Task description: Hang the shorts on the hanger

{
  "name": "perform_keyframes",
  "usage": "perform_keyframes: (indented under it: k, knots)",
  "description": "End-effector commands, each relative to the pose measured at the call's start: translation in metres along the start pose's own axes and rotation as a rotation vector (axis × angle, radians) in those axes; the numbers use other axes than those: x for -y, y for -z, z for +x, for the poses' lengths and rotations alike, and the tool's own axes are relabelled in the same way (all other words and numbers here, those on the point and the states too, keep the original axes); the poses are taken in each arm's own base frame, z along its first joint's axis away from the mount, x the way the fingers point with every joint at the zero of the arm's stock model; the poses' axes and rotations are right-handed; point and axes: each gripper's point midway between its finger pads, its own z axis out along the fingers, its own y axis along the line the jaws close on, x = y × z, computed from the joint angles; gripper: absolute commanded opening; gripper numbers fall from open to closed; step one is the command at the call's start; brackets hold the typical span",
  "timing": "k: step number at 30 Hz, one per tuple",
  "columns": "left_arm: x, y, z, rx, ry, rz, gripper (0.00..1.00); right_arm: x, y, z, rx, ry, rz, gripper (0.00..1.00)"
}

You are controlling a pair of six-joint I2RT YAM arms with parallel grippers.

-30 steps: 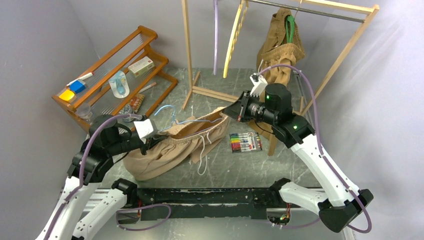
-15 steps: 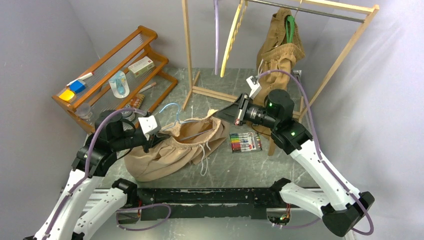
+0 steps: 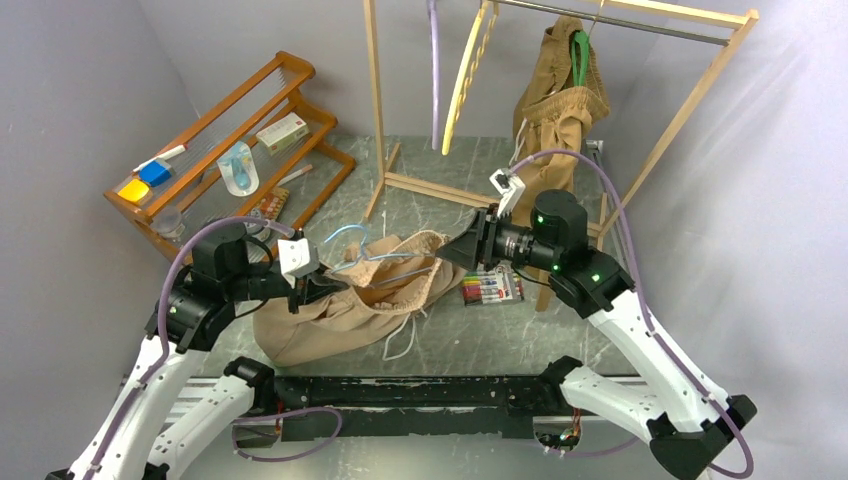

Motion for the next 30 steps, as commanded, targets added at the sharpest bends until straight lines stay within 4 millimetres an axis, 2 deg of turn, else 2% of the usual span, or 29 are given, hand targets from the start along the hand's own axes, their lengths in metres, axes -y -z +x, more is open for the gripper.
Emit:
perform_keyframes:
  k: [1, 4, 6, 12, 16, 19, 25, 30]
  knots:
    - [0.014, -0.002, -0.017, 0.075, -0.053, 0.110, 0.07, -0.030, 0.024, -0.011, 0.038, 0.155, -0.099, 0.42]
    - [0.011, -0.005, -0.020, 0.091, -0.031, 0.103, 0.07, -0.056, 0.029, -0.010, 0.030, 0.189, -0.243, 0.48]
    - [0.009, -0.006, -0.020, 0.085, -0.023, 0.102, 0.07, -0.066, 0.030, -0.018, 0.054, 0.212, -0.286, 0.52]
    - [0.007, -0.010, -0.015, 0.055, 0.004, 0.119, 0.07, -0.080, 0.023, -0.043, 0.106, 0.288, -0.332, 0.57]
    - [0.006, -0.012, -0.015, 0.056, 0.014, 0.130, 0.07, -0.083, 0.012, -0.051, 0.109, 0.322, -0.342, 0.60]
    - [0.010, -0.012, -0.019, 0.077, 0.009, 0.157, 0.07, -0.086, -0.002, -0.046, 0.097, 0.357, -0.359, 0.61]
    - [0.019, -0.014, -0.022, 0.104, 0.005, 0.223, 0.08, -0.113, -0.031, -0.029, 0.092, 0.477, -0.414, 0.62]
    - [0.026, -0.013, -0.023, 0.113, 0.004, 0.276, 0.10, -0.116, -0.049, -0.031, 0.107, 0.497, -0.433, 0.61]
